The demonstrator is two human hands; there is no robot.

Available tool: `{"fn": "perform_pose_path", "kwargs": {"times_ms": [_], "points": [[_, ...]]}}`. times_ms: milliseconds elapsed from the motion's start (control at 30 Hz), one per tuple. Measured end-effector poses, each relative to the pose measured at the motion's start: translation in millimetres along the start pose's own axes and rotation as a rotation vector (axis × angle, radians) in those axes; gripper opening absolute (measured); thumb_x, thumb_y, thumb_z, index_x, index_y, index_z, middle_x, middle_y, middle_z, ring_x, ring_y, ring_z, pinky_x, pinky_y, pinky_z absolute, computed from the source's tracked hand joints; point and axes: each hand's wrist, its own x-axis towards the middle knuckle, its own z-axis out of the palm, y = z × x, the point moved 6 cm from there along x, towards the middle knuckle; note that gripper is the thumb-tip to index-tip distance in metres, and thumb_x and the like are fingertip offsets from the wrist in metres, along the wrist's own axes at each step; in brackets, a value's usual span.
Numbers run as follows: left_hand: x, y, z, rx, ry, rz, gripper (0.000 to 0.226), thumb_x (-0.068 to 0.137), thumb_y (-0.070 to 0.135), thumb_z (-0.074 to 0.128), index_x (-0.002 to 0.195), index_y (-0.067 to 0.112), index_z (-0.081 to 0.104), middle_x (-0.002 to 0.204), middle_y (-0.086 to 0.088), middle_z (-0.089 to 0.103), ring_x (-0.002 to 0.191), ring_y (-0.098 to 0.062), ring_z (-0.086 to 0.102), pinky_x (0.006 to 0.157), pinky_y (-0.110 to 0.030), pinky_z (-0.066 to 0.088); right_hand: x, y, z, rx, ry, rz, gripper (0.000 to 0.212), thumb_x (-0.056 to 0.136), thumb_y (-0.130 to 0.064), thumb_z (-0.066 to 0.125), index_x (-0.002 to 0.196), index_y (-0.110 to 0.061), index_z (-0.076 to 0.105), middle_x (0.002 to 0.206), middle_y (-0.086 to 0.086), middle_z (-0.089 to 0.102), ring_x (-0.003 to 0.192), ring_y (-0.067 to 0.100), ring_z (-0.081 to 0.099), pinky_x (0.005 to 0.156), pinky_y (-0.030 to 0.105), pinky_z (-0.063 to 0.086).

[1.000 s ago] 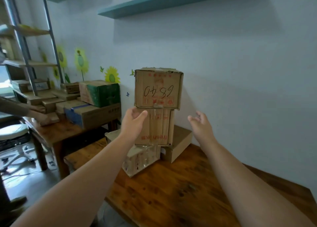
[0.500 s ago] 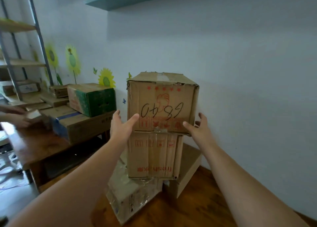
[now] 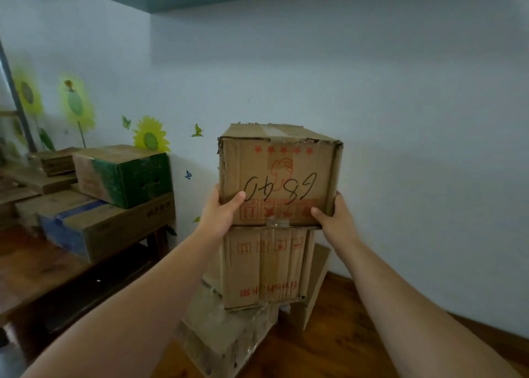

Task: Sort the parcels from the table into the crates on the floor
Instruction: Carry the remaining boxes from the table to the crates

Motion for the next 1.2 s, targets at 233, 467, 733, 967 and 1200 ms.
{"fn": "perform_pose_path", "kwargs": {"times_ms": [233,467,733,967,1200], "points": [[-6.1,19.9,-18.9,-0.113,-0.099,0.078,0.032,0.093,0.023,0.056,0.123,0.028,0.048,0.101,0.015,0.063,0.077,0.007,0.064,0.054,-0.01,0.049,-23.3,-28.7,3.4,-0.005,0.108,-0.07,0.058,0.093,-0.009,0.057,0.145,-0.021,0.031,0.134,0.002,0.052,0.12,0.018,0.049,0.1,0.033,0.041],[-17.5,52.9,-23.1,-0.274,-0.183,0.125,0.022,0.092,0.019,0.058,0.11,0.03,0.054,0.096,0.012,0.067,0.076,0.004,0.067,0.058,-0.015,0.053,-54.1,-62.6,-12.7,0.14,0.167,-0.163,0.062,0.09,-0.013,0.063,0.142,-0.026,0.031,0.119,-0.009,0.056,0.1,0.001,0.061,0.085,0.023,0.051],[-37.7,82.8,10.1,-0.344,-0.311,0.083,0.027,0.086,0.01,0.065,0.106,0.026,0.056,0.09,0.009,0.07,0.074,-0.002,0.069,0.057,-0.017,0.053,-77.4,-107.7,-68.8,0.279,0.266,-0.267,0.05,0.085,-0.013,0.067,0.123,-0.036,0.045,0.103,-0.013,0.067,0.092,0.008,0.069,0.076,0.032,0.057],[-64.4,104.6,67.1,-0.332,-0.534,0.022,0.046,0.083,0.009,0.066,0.119,0.032,0.052,0.104,0.008,0.07,0.099,-0.014,0.063,0.086,-0.039,0.047,-108.1,-123.9,-126.6,0.269,0.329,-0.241,0.04,0.088,-0.016,0.063,0.122,-0.031,0.048,0.11,-0.005,0.066,0.092,0.01,0.068,0.067,0.024,0.055],[-92.0,110.5,94.3,-0.198,-0.831,0.158,0.073,0.063,-0.01,0.068,0.126,0.017,0.046,0.113,-0.01,0.066,0.104,-0.024,0.065,0.083,-0.038,0.054,-139.3,-135.8,-160.2,0.12,0.017,-0.268,0.078,0.059,-0.037,0.077,0.129,-0.041,0.043,0.113,-0.015,0.068,0.103,0.003,0.064,0.072,0.017,0.054]]}}
